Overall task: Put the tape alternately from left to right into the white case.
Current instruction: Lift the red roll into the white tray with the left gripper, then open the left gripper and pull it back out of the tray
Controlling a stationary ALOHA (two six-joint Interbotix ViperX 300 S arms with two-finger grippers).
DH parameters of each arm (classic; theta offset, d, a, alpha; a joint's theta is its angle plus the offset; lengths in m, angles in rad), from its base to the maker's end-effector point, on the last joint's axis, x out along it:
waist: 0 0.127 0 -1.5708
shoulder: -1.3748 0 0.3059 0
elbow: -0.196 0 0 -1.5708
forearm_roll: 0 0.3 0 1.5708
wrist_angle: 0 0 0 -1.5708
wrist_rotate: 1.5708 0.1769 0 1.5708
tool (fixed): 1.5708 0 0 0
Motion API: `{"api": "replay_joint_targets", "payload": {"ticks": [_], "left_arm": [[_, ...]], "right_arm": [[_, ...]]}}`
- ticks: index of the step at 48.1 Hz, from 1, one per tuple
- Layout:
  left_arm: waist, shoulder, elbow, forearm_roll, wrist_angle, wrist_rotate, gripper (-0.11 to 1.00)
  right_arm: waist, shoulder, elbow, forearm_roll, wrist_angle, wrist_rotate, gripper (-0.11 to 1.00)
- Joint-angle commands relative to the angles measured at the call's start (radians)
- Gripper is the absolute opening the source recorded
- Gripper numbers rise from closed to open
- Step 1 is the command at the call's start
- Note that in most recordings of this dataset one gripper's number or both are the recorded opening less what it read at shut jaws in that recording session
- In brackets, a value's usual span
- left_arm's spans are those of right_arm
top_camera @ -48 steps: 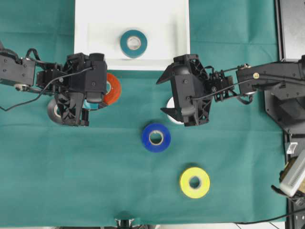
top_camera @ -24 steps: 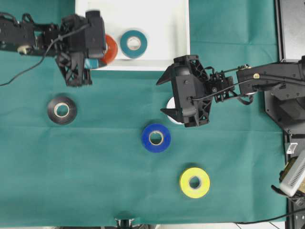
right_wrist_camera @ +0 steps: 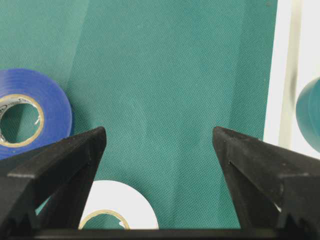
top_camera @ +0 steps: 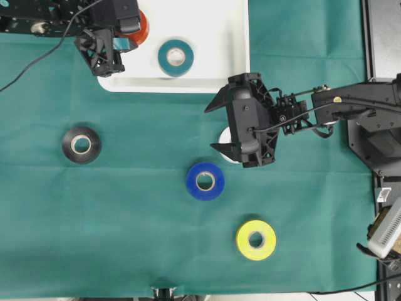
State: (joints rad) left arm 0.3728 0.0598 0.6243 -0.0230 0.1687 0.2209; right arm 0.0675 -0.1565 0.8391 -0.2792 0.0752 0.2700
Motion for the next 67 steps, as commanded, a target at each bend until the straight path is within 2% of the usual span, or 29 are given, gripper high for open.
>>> {"api": "replay_joint_targets", "payload": {"ticks": [1,37,39,47,51,67], "left_arm": [[0.014,0.000,-0.035,0.002,-0.009,0.002,0.27],[0.032,0.034,-0.051,0.000,-0.015,0.014,0.28],[0.032,0.035,-0.049,0.002,-0.014,0.014,0.35],[0.032,0.034,-0.041,0.000,-0.014,0.018,0.83],[0.032,0.032,-0.041,0.000,-0.015,0.018,0.97],[0.020,0.003,-0.035,0.002,-0.014,0.015,1.00]], "right_arm": [[0.002,-0.018,-0.008,0.000,-0.011,0.002,0.73],[0.000,-0.018,0.002,0.000,-0.029,0.002,0.73],[0.000,-0.020,0.000,0.000,-0.028,0.002,0.73],[-0.002,-0.020,0.002,0.000,-0.029,0.002,0.73],[-0.002,-0.020,0.002,0.002,-0.029,0.002,0.73],[-0.003,-0.020,0.003,0.000,-0.029,0.002,0.73]]}}
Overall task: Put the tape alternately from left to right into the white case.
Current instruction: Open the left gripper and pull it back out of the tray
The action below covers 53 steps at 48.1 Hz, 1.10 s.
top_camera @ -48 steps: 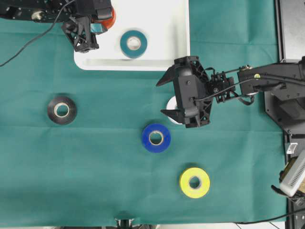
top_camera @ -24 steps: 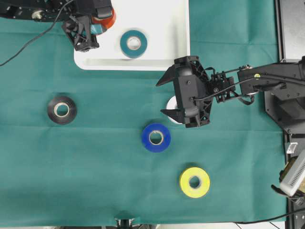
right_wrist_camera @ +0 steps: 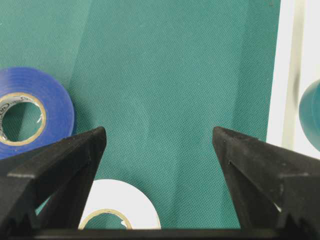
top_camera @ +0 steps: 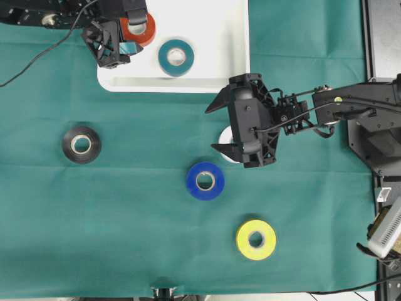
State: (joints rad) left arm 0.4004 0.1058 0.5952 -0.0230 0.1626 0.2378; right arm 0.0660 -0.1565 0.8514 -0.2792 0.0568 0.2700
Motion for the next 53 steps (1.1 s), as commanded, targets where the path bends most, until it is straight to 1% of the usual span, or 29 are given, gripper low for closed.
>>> {"api": "replay_joint_targets", "payload": {"ticks": [1,11,30,47,53], "left_arm": [[-0.009,-0.046,-0.005,0.002,-0.008,-0.002,1.00],[-0.054,-0.097,0.023,0.000,-0.005,-0.003,1.00],[-0.218,-0.201,0.098,-0.002,-0.008,-0.008,1.00],[-0.328,-0.245,0.153,-0.003,-0.009,-0.009,1.00],[-0.350,-0.258,0.167,-0.003,-0.008,-0.009,1.00]], "right_arm": [[-0.002,-0.020,-0.009,0.000,-0.011,0.002,0.73],[-0.002,-0.020,-0.009,0.002,-0.009,0.002,0.73],[-0.002,-0.020,-0.008,0.002,-0.009,0.002,0.73],[-0.002,-0.020,-0.006,0.000,-0.011,0.002,0.73],[-0.002,-0.020,-0.006,0.000,-0.011,0.002,0.73]]}}
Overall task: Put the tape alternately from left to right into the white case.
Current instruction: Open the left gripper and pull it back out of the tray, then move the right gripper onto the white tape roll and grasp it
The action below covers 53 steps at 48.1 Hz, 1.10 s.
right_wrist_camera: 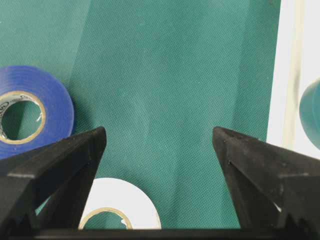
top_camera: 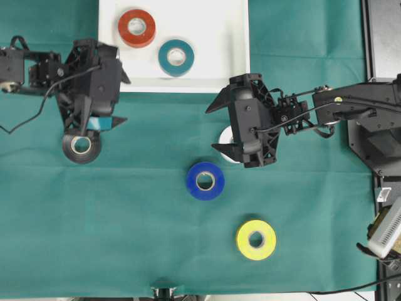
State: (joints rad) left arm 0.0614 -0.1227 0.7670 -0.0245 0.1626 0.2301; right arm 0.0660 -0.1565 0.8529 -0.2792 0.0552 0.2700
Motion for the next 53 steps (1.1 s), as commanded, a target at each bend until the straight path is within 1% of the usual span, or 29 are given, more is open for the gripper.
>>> {"api": "replay_joint_targets", "payload": {"ticks": [1,18,37,40,48,53], "left_arm": [[-0.011,-0.029,-0.003,-0.002,-0.009,-0.002,1.00],[-0.011,-0.031,0.000,-0.002,-0.009,-0.002,1.00],[-0.011,-0.028,0.003,-0.002,-0.009,-0.002,1.00],[-0.011,-0.028,0.002,-0.002,-0.009,-0.002,1.00],[-0.012,-0.026,-0.003,-0.002,-0.011,-0.002,1.00],[-0.011,-0.025,-0.003,-0.003,-0.009,-0.002,1.00]], "right_arm": [[-0.002,-0.020,-0.008,0.000,-0.009,0.002,0.73],[0.008,-0.020,-0.003,0.000,-0.009,0.002,0.73],[0.104,-0.037,0.038,0.005,-0.005,0.008,0.73],[0.118,-0.049,0.054,0.008,-0.005,0.025,0.73],[0.147,-0.089,0.109,0.006,-0.003,0.106,0.73],[0.156,-0.110,0.137,0.005,-0.002,0.138,0.72]]}}
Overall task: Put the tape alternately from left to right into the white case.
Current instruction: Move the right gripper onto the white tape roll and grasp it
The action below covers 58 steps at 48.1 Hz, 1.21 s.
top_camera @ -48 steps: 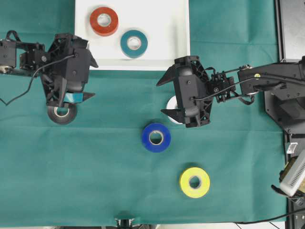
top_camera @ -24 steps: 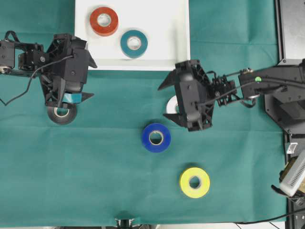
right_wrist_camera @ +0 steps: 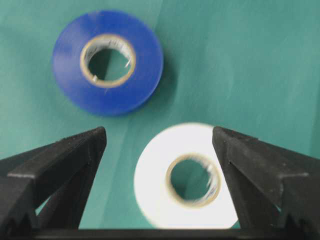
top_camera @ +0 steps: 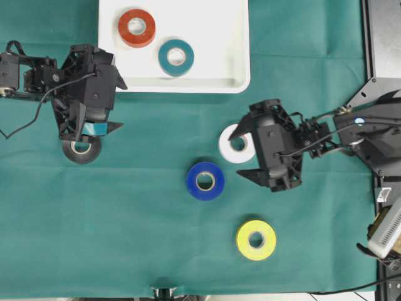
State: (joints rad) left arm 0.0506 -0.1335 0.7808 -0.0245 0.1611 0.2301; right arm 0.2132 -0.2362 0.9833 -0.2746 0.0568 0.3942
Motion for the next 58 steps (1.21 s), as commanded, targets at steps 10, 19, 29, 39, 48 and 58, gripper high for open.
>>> {"api": "replay_joint_targets", "payload": {"ticks": [10,19,29,39,48,58], "left_arm": [[-0.002,-0.012,-0.023,-0.003,-0.009,-0.002,1.00],[-0.002,-0.012,-0.026,-0.003,-0.009,-0.002,1.00],[-0.002,-0.012,-0.026,-0.003,-0.009,-0.002,1.00],[-0.002,-0.012,-0.026,-0.003,-0.009,-0.002,1.00],[-0.002,-0.012,-0.025,-0.003,-0.014,-0.002,1.00],[-0.002,-0.011,-0.023,-0.003,-0.017,-0.002,1.00]], "right_arm": [[0.012,-0.038,0.028,0.002,-0.002,0.026,0.72],[0.014,-0.021,0.025,0.002,0.006,0.026,0.72],[0.012,0.063,0.009,0.003,0.008,0.048,0.72],[0.014,0.132,-0.025,0.002,0.038,0.060,0.71],[0.012,0.172,-0.043,0.002,0.072,0.063,0.71],[0.012,0.181,-0.057,-0.003,0.089,0.066,0.70]]}}
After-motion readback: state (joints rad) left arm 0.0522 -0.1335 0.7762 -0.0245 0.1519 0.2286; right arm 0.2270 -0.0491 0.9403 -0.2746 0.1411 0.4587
